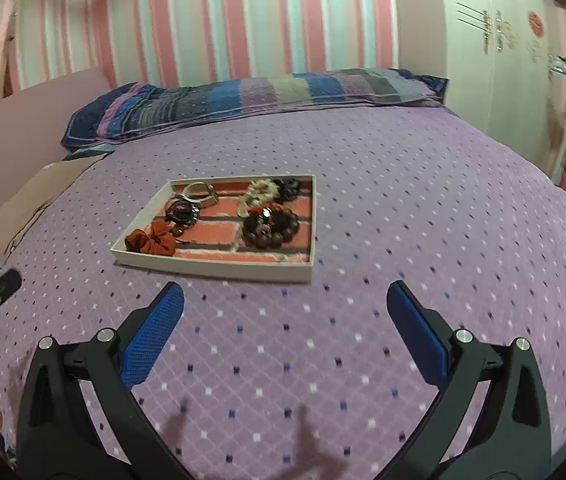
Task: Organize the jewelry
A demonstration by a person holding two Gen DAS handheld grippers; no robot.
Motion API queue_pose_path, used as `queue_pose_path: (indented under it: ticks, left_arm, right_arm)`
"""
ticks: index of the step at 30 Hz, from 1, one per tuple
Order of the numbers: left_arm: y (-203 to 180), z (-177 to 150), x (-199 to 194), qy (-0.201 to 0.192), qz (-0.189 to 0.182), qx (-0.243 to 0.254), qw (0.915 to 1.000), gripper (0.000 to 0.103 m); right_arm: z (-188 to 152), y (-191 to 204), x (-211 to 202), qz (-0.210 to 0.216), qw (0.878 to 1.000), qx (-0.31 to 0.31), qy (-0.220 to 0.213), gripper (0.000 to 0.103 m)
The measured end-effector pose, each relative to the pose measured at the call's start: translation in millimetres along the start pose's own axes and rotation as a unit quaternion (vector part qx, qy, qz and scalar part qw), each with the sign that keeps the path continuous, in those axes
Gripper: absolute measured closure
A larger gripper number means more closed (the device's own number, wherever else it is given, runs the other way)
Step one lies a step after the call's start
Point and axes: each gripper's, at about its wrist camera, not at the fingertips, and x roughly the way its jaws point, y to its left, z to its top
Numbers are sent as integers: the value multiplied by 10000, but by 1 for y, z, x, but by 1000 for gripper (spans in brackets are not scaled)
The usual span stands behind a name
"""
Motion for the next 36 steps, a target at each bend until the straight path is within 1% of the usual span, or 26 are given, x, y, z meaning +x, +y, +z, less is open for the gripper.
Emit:
queue_pose_path:
  ticks: [3, 5, 9, 14, 16, 20, 24, 36]
  left_arm:
    - [0, -14, -8, 110, -192, -173, 9996, 4]
    - [-2, -20, -14, 127, -176, -219, 9995, 4]
    - [-10, -22, -20, 98, -169, -97, 9998, 4]
    - [-13, -23, -30, 25, -231, -165, 9996, 4]
    - [-15, -25, -33, -45, -150, -135, 9998, 4]
    - [-15, -27, -35, -36, -122, -112, 9999, 4]
    - [-15, -29, -34, -3, -134, -132, 9998, 4]
    - [-18, -28, -39, -119, -164, -62, 9998, 4]
  right_arm:
    - [-12, 2, -11, -253, 9997, -51, 37, 4]
    - [-22, 7, -21, -431, 9990, -108, 22, 4]
    - [-32, 16, -33, -672, 9973, -261, -148, 4]
    - [-35, 19, -34, -496, 9984, -260, -5, 4]
    - [-36, 21, -34, -514, 9983, -259, -3, 4]
    - [-37, 23, -33, -518, 9983, -272, 25, 4]
    - [-36, 24, -33, -492, 9985, -258, 29, 4]
    - [-34, 23, -36, -497, 9984, -253, -7, 4]
